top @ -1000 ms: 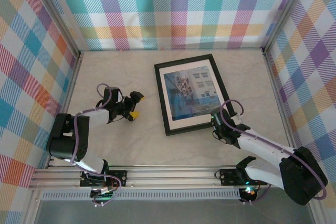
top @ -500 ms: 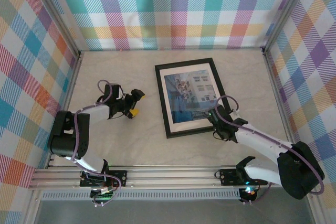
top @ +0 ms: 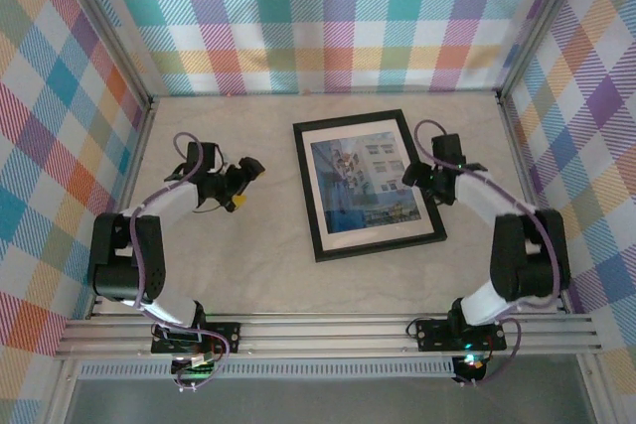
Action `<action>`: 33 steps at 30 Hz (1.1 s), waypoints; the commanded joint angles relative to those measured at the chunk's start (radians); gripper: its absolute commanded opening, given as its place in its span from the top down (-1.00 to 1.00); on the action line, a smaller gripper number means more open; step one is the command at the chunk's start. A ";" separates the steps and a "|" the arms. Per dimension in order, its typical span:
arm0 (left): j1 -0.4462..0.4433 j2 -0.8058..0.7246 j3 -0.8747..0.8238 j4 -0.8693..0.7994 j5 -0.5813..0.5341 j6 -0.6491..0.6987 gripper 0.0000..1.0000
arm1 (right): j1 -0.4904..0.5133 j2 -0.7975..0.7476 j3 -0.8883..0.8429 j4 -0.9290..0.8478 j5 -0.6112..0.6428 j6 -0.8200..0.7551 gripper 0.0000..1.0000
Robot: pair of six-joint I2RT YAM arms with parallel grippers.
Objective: Put the photo into the frame
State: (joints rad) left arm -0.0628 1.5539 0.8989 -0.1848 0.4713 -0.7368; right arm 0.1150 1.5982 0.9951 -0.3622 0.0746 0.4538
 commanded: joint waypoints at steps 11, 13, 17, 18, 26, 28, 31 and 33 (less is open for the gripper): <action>0.025 -0.035 0.047 -0.113 -0.098 0.068 -0.87 | -0.066 0.371 0.417 -0.221 -0.120 -0.398 -0.39; 0.026 -0.045 0.045 -0.121 -0.111 0.071 -0.87 | -0.066 0.397 0.439 -0.230 -0.139 -0.415 -0.38; 0.026 -0.059 0.043 -0.127 -0.125 0.068 -0.86 | -0.066 0.442 0.467 -0.255 -0.165 -0.442 -0.24; 0.026 -0.062 0.044 -0.128 -0.126 0.068 -0.86 | -0.066 0.448 0.468 -0.259 -0.171 -0.447 -0.15; 0.026 -0.076 0.034 -0.128 -0.141 0.060 -0.86 | -0.013 0.422 0.422 -0.261 -0.203 -0.430 0.41; 0.026 -0.077 0.032 -0.125 -0.145 0.055 -0.86 | 0.025 0.413 0.409 -0.266 -0.211 -0.395 0.45; 0.025 -0.075 0.029 -0.125 -0.153 0.052 -0.86 | 0.086 0.398 0.384 -0.263 -0.186 -0.314 0.46; 0.024 -0.077 0.029 -0.124 -0.159 0.051 -0.86 | 0.116 0.391 0.372 -0.261 -0.166 -0.231 0.46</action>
State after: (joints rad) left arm -0.0441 1.5013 0.9207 -0.2897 0.3332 -0.6868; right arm 0.1658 2.0129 1.4006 -0.5842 -0.0608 0.1024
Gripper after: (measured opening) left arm 0.932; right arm 0.274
